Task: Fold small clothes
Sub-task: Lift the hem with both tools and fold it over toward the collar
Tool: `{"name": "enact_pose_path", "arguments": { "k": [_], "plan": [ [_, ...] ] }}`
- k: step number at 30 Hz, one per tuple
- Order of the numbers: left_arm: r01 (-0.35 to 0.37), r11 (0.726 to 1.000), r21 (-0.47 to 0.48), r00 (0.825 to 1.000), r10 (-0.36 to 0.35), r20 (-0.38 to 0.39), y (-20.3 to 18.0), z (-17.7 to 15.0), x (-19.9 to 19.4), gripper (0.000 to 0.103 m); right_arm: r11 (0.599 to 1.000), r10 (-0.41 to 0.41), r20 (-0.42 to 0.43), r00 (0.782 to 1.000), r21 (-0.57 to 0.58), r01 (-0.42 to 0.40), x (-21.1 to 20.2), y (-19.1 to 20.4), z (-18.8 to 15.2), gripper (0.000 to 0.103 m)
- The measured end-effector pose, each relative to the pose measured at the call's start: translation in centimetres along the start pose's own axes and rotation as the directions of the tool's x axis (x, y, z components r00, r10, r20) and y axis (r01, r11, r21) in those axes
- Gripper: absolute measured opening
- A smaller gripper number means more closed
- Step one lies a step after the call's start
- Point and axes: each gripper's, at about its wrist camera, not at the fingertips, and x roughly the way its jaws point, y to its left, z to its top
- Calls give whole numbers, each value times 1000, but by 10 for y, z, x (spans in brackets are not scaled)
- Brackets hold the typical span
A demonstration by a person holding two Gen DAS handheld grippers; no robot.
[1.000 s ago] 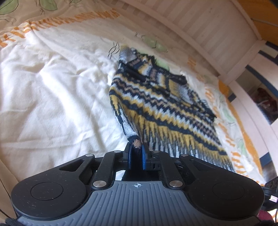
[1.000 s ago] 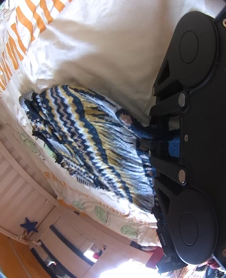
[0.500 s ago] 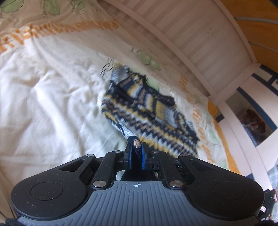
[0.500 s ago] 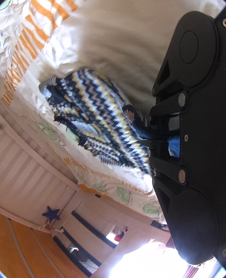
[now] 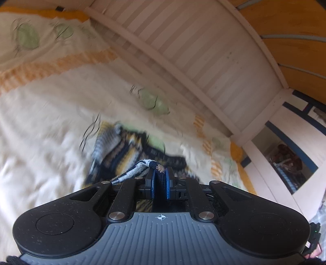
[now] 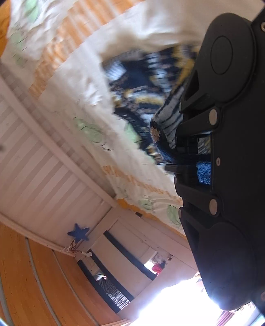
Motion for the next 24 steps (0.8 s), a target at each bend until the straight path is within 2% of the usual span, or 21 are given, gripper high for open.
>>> {"name": "enact_pose_path", "arguments": {
  "k": [8,17,20,23,24],
  "plan": [
    [-11,999,-39,1000,11,-2,9,43,86,10,999,-37,2,999,16,37,74,-40,46,15],
    [-114,993,-35,989,111,-93,36,49,168,10,991,-129,-89,988,29,132,144,-90,51,16],
    [-140,989,-43,983,134,-126,47,47,184,10,986,-157,-118,981,30,162,157,-101,50,20],
    [-162,985,-59,977,152,-148,57,48,192,15,981,-179,-138,974,45,186,164,-109,50,23],
    [-168,984,-67,976,156,-154,60,49,194,20,981,-178,-142,974,52,187,166,-111,50,30]
  ]
}}
